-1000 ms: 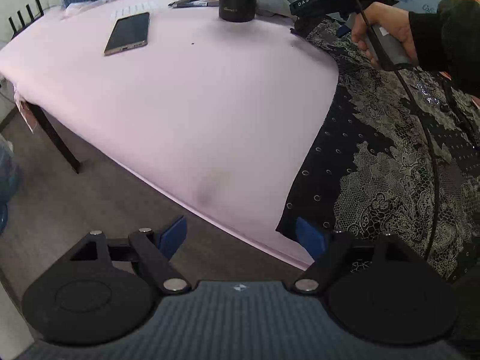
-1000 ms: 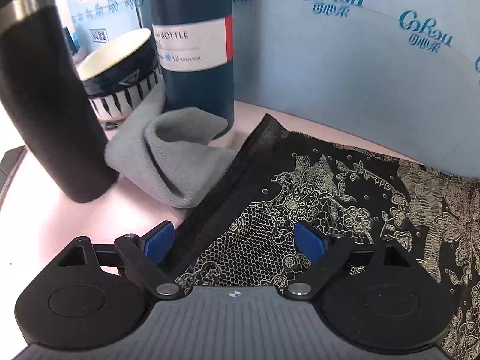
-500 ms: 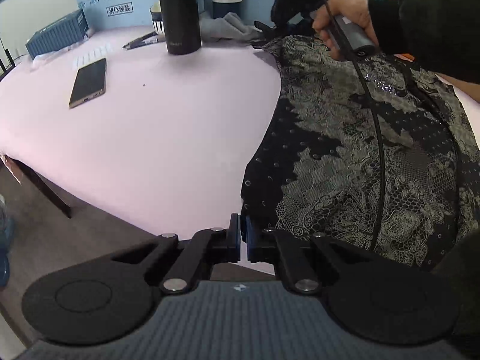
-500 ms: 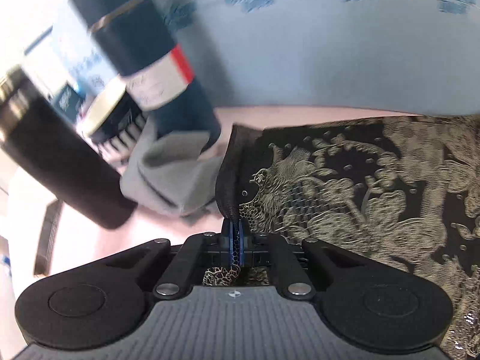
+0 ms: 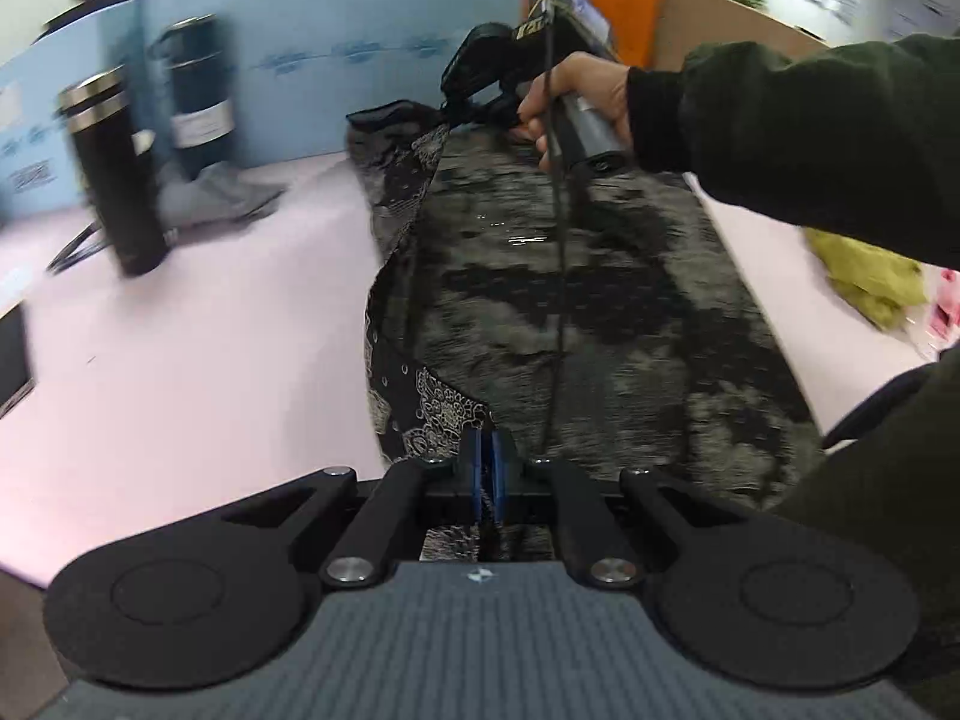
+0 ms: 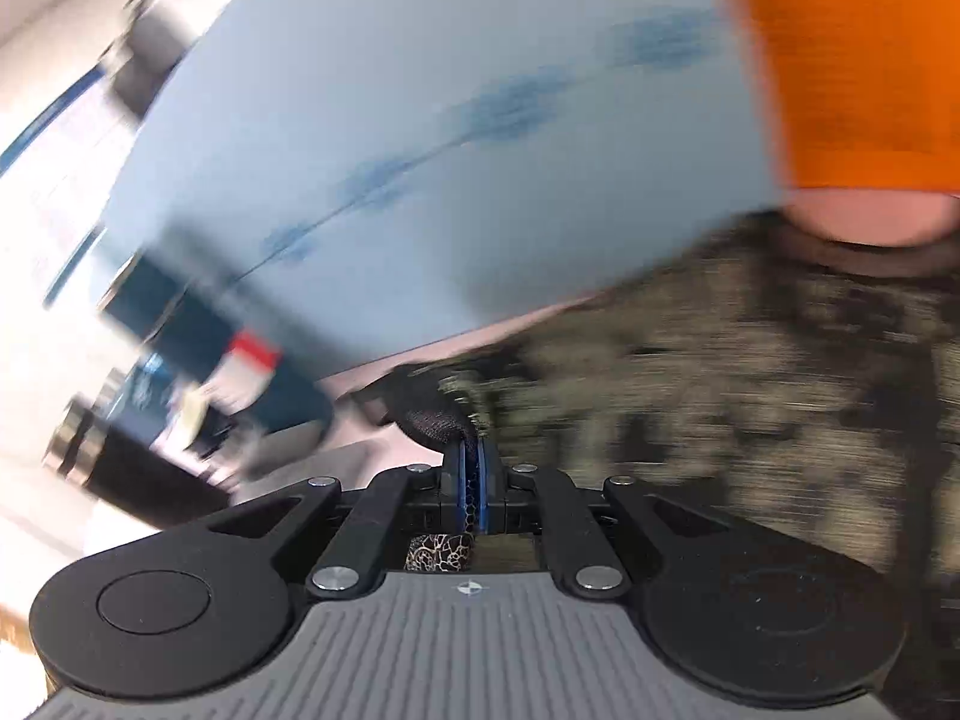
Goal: Fold clothes
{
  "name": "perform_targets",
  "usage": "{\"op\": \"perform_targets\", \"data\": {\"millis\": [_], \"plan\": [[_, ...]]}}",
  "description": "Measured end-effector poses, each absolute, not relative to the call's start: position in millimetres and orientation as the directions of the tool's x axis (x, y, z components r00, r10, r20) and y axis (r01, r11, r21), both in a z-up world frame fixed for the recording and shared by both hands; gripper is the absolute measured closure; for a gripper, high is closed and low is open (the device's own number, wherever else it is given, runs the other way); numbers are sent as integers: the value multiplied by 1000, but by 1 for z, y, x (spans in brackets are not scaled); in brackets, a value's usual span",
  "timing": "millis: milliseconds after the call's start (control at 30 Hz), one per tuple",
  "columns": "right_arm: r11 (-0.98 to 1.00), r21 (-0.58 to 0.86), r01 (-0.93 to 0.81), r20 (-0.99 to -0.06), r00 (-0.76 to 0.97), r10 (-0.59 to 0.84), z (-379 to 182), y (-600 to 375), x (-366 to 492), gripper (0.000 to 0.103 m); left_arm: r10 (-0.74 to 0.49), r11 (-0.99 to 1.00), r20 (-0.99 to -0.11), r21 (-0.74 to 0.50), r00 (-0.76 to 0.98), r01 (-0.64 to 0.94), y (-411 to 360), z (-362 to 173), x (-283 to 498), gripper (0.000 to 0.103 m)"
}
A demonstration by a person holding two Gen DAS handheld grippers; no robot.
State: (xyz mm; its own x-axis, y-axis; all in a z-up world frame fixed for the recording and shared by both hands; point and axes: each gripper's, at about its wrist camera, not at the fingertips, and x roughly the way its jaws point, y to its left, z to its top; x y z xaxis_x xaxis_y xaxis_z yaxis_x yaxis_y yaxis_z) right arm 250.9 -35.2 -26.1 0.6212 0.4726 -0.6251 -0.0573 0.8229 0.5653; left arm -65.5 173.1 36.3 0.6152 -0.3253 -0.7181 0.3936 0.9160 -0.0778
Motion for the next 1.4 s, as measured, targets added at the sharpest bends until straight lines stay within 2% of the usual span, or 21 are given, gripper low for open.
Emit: {"op": "perform_targets", "data": {"millis": [100, 200, 233, 333, 367, 500, 733, 800, 900, 933, 967, 1000, 1033, 1200, 1333, 1400], "plan": [[830, 555, 50, -657, 639, 401, -40, -89, 231, 99, -390, 877, -719, -100, 576, 470, 152, 34, -70, 99], [832, 548, 88, -677, 631, 379, -52, -125, 214, 95, -409, 847, -762, -113, 501, 519, 129, 15, -67, 98], [831, 548, 95, -677, 634, 374, -53, -133, 208, 90, -412, 838, -780, -122, 470, 533, 122, 9, -66, 97], [837, 538, 99, -646, 687, 333, -45, -149, 188, 45, -429, 809, -804, -139, 413, 571, 109, -1, -70, 97], [849, 522, 80, -642, 692, 330, -41, -149, 185, 42, -434, 800, -808, -142, 398, 582, 106, -3, -72, 95], [914, 403, -34, -651, 692, 313, -24, -137, 178, 42, -420, 805, -809, -123, 411, 581, 105, -3, -77, 80], [946, -40, -322, -687, 697, 207, -24, -80, 195, 42, -348, 879, -803, -101, 484, 465, 142, 6, -78, 65], [923, -82, -375, -712, 670, 209, -36, -69, 207, 42, -328, 897, -802, -99, 499, 431, 151, 9, -77, 60], [905, -101, -413, -760, 620, 198, -55, -55, 225, 43, -303, 913, -806, -93, 509, 397, 157, 8, -75, 59], [904, -105, -415, -775, 604, 188, -61, -52, 230, 51, -297, 917, -807, -92, 510, 389, 158, 7, -74, 59], [907, -90, -411, -788, 586, 187, -65, -52, 232, 77, -296, 918, -807, -93, 511, 385, 161, 8, -74, 58], [919, -48, -392, -794, 573, 203, -66, -54, 234, 84, -296, 920, -806, -96, 512, 381, 163, 8, -73, 57], [933, 2, -360, -796, 565, 219, -65, -58, 238, 98, -298, 921, -805, -100, 513, 377, 164, 7, -72, 56], [951, 251, -179, -740, 598, 308, -47, -95, 239, 98, -309, 920, -797, -111, 519, 376, 171, 7, -65, 56], [892, 452, 33, -718, 607, 341, -49, -140, 238, 97, -317, 910, -798, -104, 512, 401, 172, 7, -59, 55], [871, 476, 125, -731, 607, 313, -58, -156, 238, 94, -321, 903, -802, -98, 505, 418, 171, 6, -56, 55]]}}
